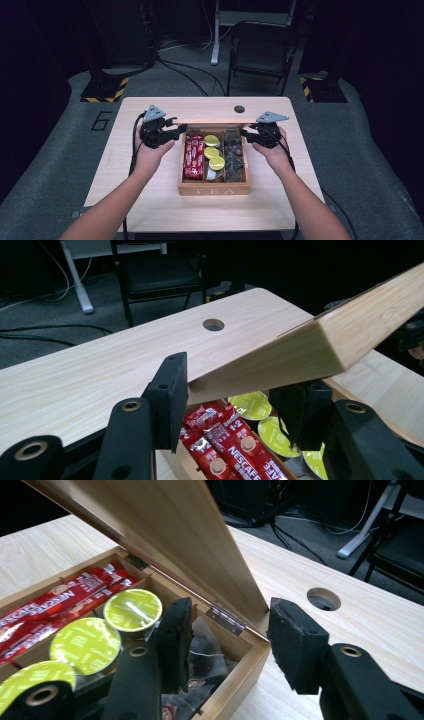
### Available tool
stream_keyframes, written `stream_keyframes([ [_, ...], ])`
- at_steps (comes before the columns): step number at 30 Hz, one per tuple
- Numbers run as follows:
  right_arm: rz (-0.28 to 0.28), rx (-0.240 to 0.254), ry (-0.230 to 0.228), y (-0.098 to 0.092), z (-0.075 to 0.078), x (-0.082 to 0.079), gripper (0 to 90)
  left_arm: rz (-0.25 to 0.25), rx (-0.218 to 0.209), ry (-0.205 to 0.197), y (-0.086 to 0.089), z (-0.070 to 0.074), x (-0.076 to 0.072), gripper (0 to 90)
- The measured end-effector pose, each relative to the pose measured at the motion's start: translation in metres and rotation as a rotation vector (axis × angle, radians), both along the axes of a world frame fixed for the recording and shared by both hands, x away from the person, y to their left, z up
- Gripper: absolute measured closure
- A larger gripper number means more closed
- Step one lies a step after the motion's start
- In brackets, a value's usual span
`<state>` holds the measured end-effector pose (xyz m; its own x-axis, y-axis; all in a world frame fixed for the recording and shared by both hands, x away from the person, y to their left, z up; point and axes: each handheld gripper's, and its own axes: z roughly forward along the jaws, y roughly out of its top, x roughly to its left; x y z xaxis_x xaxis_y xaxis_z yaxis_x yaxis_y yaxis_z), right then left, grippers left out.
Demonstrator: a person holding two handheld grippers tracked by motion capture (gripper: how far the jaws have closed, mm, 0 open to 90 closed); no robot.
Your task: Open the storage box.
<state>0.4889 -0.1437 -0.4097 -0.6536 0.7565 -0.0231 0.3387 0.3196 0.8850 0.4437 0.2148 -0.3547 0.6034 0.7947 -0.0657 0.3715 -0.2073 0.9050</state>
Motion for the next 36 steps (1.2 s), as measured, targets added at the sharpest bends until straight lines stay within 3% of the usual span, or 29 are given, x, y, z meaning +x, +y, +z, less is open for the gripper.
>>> stream_keyframes([
  [2, -0.002, -0.005, 0.000, 0.000, -0.003, 0.004, 54.4, -0.001, 0.001, -0.001, 0.000, 0.001, 0.002, 50.3],
  [8, -0.017, 0.055, 0.005, -0.003, -0.007, 0.013, 58.3, 0.005, 0.009, -0.014, -0.001, 0.004, 0.006, 51.3],
  [12, -0.019, 0.042, -0.015, -0.001, -0.006, 0.015, 58.9, 0.007, 0.018, -0.023, -0.001, 0.005, 0.009, 52.5],
  [20, -0.007, 0.065, -0.015, -0.003, -0.006, 0.020, 58.4, 0.011, 0.009, -0.023, 0.000, 0.008, 0.015, 54.3],
  [27, -0.006, 0.025, -0.019, 0.001, 0.001, 0.026, 58.5, 0.028, -0.003, -0.032, 0.000, 0.010, 0.023, 55.9],
  [32, 0.002, 0.022, -0.013, 0.001, 0.002, 0.030, 57.9, 0.027, -0.032, -0.024, 0.001, 0.009, 0.025, 55.3],
  [36, 0.014, 0.020, -0.006, 0.005, 0.002, 0.032, 55.1, 0.025, -0.027, -0.031, 0.000, 0.009, 0.025, 53.2],
])
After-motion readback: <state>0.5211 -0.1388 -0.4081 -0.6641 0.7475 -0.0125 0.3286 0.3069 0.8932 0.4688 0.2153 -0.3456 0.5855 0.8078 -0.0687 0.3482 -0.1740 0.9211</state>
